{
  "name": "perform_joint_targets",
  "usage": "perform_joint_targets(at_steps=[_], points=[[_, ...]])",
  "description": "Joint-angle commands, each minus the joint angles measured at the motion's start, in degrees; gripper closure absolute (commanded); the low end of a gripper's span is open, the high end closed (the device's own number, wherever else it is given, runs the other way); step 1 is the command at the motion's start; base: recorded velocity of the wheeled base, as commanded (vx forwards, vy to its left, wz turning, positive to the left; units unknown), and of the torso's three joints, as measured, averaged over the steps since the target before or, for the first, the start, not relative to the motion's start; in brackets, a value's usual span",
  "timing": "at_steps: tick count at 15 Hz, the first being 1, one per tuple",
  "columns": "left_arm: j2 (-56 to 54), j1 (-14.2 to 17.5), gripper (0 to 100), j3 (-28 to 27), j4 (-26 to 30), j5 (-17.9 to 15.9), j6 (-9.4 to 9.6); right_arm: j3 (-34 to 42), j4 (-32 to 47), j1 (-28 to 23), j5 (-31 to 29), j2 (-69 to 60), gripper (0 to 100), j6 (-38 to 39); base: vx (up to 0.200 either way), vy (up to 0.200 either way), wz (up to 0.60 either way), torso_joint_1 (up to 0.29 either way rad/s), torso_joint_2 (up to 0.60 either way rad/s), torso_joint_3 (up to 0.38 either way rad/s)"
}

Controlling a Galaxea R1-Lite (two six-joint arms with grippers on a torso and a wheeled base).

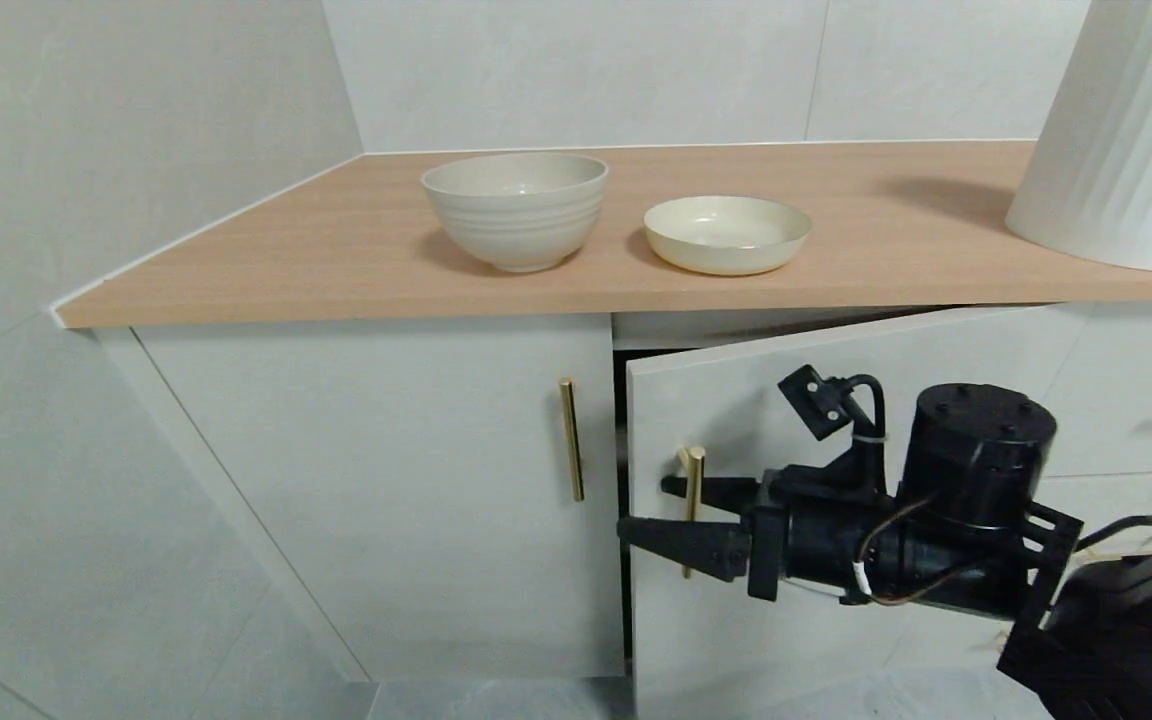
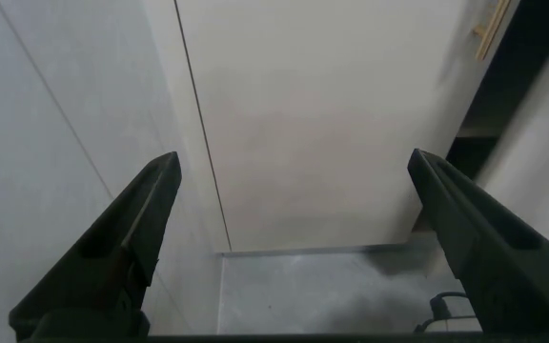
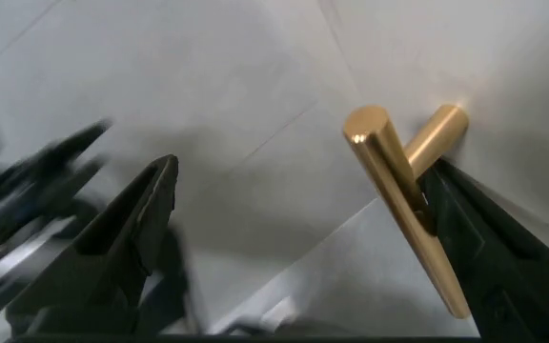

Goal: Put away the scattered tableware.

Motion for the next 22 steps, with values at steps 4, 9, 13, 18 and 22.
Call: perform_joint_targets(at_steps=[4, 9, 13, 18, 22], points=[[0.0, 0.0, 0, 0.0, -0.01, -0.01, 0.15, 11.7, -0.02, 2.09, 6.69, -11.27, 0, -0.1, 0.0, 0.0, 0.0, 0.0, 0.0, 0.0], [0.0, 0.0, 0, 0.0, -0.27, -0.01, 0.68, 12.41, -0.02, 2.53, 6.6, -11.36, 0, -0.27, 0.0, 0.0, 0.0, 0.0, 0.0, 0.0], [0.0, 0.0, 0, -4.48, 0.17, -1.42, 1.3, 12.58, -0.02, 2.62, 6.6, -11.36, 0, -0.45, 0.0, 0.0, 0.0, 0.0, 0.0, 0.0], [17.05, -0.18, 0, -23.55, 5.97, -20.84, 1.12, 12.58, -0.02, 2.71, 6.6, -11.45, 0, -0.54, 0.0, 0.0, 0.0, 0.0, 0.0, 0.0], [39.38, -1.58, 0, -37.18, 5.79, -36.05, 1.39, 12.41, -0.11, 2.62, 6.51, -11.45, 0, -0.54, 0.0, 0.0, 0.0, 0.0, 0.0, 0.0]])
